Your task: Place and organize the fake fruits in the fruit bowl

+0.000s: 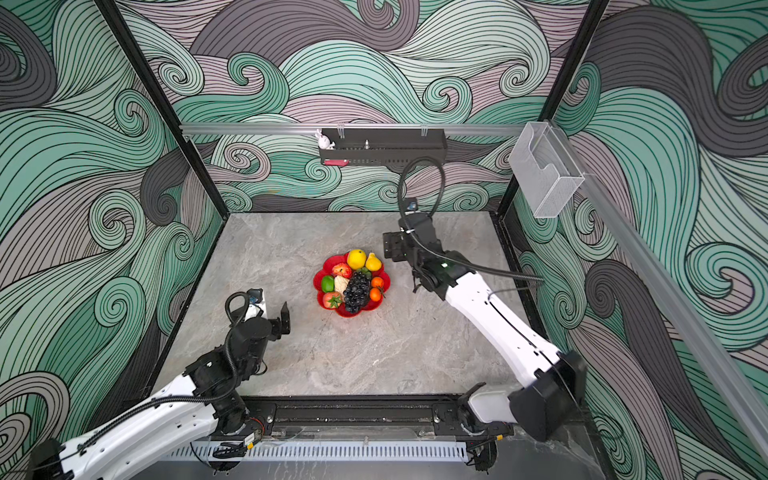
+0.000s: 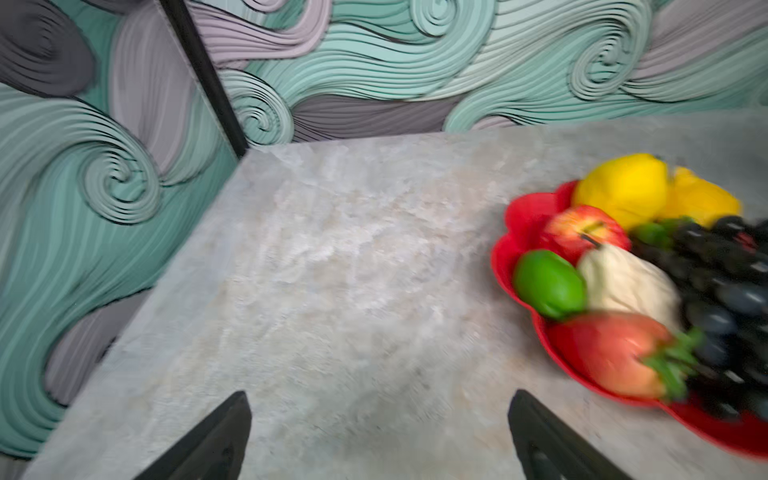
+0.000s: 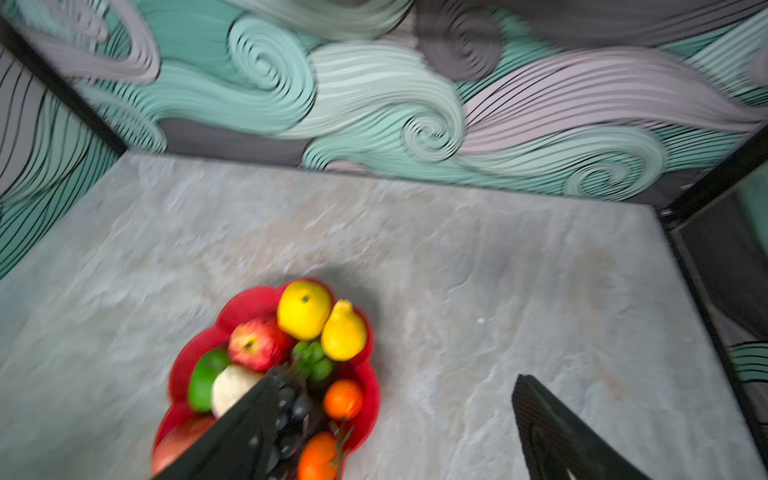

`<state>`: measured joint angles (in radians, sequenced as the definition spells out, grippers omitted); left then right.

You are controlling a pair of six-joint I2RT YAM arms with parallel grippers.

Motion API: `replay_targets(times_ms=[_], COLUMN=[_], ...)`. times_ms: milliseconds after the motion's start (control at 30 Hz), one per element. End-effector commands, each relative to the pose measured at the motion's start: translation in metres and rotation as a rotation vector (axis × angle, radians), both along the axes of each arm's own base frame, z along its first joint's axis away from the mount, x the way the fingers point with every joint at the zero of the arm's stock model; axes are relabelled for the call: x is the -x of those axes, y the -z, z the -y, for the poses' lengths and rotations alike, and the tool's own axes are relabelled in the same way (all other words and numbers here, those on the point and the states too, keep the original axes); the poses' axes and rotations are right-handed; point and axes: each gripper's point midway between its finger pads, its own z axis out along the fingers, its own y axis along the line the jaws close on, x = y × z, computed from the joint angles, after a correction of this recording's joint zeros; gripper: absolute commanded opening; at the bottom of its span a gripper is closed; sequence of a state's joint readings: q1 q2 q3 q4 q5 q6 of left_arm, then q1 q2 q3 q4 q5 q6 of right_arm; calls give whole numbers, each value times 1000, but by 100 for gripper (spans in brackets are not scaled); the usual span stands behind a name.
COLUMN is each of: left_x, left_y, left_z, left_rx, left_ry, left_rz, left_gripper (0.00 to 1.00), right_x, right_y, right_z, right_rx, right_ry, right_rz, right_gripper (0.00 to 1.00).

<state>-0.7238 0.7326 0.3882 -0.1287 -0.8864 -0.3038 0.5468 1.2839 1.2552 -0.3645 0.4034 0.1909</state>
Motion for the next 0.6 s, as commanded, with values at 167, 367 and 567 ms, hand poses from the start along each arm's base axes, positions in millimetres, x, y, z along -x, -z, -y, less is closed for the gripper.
replay_targets(times_ms=[167, 367, 567], left_x=[-73, -109, -117], left_y=[-38, 1, 36], left_z=[-35, -45, -61], left_rx=[-131, -143, -132], left_ry=[-283, -167, -117], left_rz=[13, -27, -54], left_gripper=[99, 99, 99], right_x=[-1, 2, -12], right_y=[54, 139, 188], right_z=[124, 174, 167], right_rx=[165, 278, 281], right_ry=[415, 526, 442], right_rz=[157, 24, 29], right_gripper=[100, 100, 100])
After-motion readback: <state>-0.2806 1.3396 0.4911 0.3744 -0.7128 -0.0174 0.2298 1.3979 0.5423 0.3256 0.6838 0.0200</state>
